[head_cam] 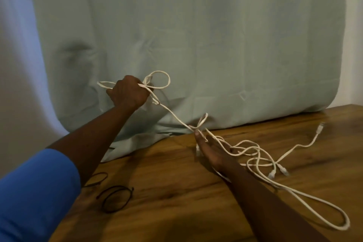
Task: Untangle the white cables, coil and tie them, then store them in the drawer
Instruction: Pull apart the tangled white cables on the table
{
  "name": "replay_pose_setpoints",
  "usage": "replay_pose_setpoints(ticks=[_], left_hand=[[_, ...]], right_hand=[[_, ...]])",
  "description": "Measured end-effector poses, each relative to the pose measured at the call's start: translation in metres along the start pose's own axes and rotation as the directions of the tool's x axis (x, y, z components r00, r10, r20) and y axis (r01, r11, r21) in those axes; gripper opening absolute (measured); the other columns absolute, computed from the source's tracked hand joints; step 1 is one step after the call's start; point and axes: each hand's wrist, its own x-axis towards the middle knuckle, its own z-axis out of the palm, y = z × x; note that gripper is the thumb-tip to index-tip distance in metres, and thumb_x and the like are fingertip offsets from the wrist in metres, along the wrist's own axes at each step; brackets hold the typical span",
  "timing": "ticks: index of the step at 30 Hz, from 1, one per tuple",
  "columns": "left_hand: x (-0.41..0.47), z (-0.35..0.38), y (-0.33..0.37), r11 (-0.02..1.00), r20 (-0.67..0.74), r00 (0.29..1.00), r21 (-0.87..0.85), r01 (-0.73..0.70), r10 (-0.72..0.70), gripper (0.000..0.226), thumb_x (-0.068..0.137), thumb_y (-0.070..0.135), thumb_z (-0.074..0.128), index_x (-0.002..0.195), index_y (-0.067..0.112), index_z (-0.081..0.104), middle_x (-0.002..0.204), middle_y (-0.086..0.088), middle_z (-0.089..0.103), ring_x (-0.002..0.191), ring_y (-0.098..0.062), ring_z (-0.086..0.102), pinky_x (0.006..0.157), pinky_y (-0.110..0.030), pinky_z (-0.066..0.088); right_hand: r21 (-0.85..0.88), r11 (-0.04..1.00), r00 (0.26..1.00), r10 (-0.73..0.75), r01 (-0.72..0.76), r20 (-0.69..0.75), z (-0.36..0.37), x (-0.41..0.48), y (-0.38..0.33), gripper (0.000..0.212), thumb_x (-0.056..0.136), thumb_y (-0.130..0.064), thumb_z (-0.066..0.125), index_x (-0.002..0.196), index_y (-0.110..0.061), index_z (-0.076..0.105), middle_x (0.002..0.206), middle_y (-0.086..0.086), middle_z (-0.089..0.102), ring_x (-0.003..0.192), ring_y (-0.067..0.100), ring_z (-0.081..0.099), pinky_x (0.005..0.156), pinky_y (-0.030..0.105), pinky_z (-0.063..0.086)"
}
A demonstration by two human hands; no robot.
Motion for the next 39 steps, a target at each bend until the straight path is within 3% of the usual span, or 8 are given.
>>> replay_pose_setpoints(ticks=[3, 7, 12, 17, 21, 27, 31, 39], left_hand=[[0.011, -0.02, -0.014, 0.983, -0.068, 0.987, -0.123, 0.138, -0.147, 0.053, 0.074, 0.069, 0.073, 0.102, 0.024, 0.08, 0.111, -0.013, 0.076, 0.114, -0.04, 0.068, 0.104, -0.052, 0.049], [0.02, -0.05, -0.035, 0.933, -0.061, 0.973, -0.302, 0.196, -0.224, 0.052, 0.069, 0.065, 0.075, 0.099, 0.022, 0.08, 0.102, -0.01, 0.078, 0.104, -0.034, 0.071, 0.096, -0.048, 0.056], [0.007, -0.072, -0.051, 0.85, -0.057, 0.961, -0.483, 0.212, -0.272, 0.027, 0.075, 0.048, 0.08, 0.066, 0.024, 0.073, 0.066, 0.006, 0.066, 0.072, -0.017, 0.066, 0.065, -0.028, 0.047], [-0.013, -0.085, -0.059, 0.739, -0.111, 0.936, -0.648, 0.187, -0.334, 0.025, 0.078, 0.042, 0.079, 0.062, 0.023, 0.072, 0.057, 0.01, 0.062, 0.058, -0.01, 0.057, 0.06, -0.027, 0.044], [-0.03, -0.084, -0.057, 0.707, -0.163, 0.92, -0.691, 0.151, -0.356, 0.022, 0.078, 0.042, 0.079, 0.064, 0.027, 0.072, 0.065, 0.01, 0.068, 0.068, -0.012, 0.065, 0.068, -0.03, 0.052], [-0.061, -0.062, -0.071, 0.636, -0.087, 0.929, -0.751, 0.176, -0.36, 0.015, 0.082, 0.035, 0.08, 0.07, 0.027, 0.076, 0.06, 0.015, 0.067, 0.067, -0.008, 0.064, 0.069, -0.03, 0.052], [-0.081, -0.045, -0.083, 0.597, -0.023, 0.939, -0.777, 0.199, -0.343, 0.008, 0.087, 0.028, 0.078, 0.081, 0.023, 0.08, 0.054, 0.016, 0.061, 0.059, -0.003, 0.055, 0.065, -0.025, 0.044], [-0.114, -0.004, -0.095, 0.561, 0.032, 0.965, -0.808, 0.179, -0.262, 0.01, 0.091, 0.022, 0.077, 0.081, 0.025, 0.077, 0.059, 0.016, 0.066, 0.057, 0.007, 0.059, 0.058, -0.013, 0.043]], right_hand=[[0.036, 0.998, 0.997, 0.049, -0.051, 0.063, 0.003, 0.005, 0.001, 0.074, 0.09, -0.085, 0.029, 0.134, -0.034, 0.06, 0.143, 0.0, 0.058, 0.136, 0.027, 0.049, 0.11, 0.038, 0.032], [-0.424, 0.906, 0.999, -0.033, 0.017, -0.031, 0.014, 0.007, 0.011, 0.065, 0.1, -0.067, 0.024, 0.145, -0.029, 0.052, 0.158, 0.011, 0.044, 0.15, 0.037, 0.031, 0.122, 0.057, 0.011], [-0.553, 0.824, 0.961, -0.237, 0.123, -0.141, 0.024, 0.0, 0.001, 0.05, 0.097, -0.052, 0.04, 0.119, -0.014, 0.064, 0.129, 0.016, 0.062, 0.125, 0.036, 0.054, 0.108, 0.049, 0.043], [-0.361, 0.881, 0.919, -0.372, 0.305, -0.132, 0.04, -0.022, -0.038, 0.03, 0.103, -0.037, 0.05, 0.108, -0.011, 0.065, 0.107, 0.015, 0.068, 0.105, 0.035, 0.064, 0.084, 0.039, 0.048], [-0.131, 0.908, 0.88, -0.417, 0.397, -0.226, 0.047, -0.045, -0.067, 0.064, 0.102, -0.064, 0.03, 0.07, -0.016, 0.059, 0.069, 0.003, 0.064, 0.072, 0.025, 0.063, 0.068, 0.038, 0.046], [-0.419, 0.875, 0.957, -0.286, 0.243, -0.043, 0.046, -0.033, -0.041, 0.092, 0.09, -0.082, 0.022, 0.153, -0.018, 0.039, 0.156, 0.016, 0.042, 0.145, 0.035, 0.035, 0.114, 0.053, 0.037], [-0.703, 0.693, 0.954, -0.29, 0.158, -0.071, 0.026, -0.022, -0.022, 0.083, 0.091, -0.064, 0.054, 0.146, -0.004, 0.038, 0.146, 0.02, 0.047, 0.137, 0.038, 0.038, 0.106, 0.048, 0.04], [-0.834, 0.548, 0.978, -0.135, -0.061, -0.16, -0.023, -0.002, -0.008, 0.086, 0.091, -0.059, 0.06, 0.145, 0.003, 0.036, 0.145, 0.023, 0.045, 0.136, 0.041, 0.038, 0.104, 0.049, 0.042]])
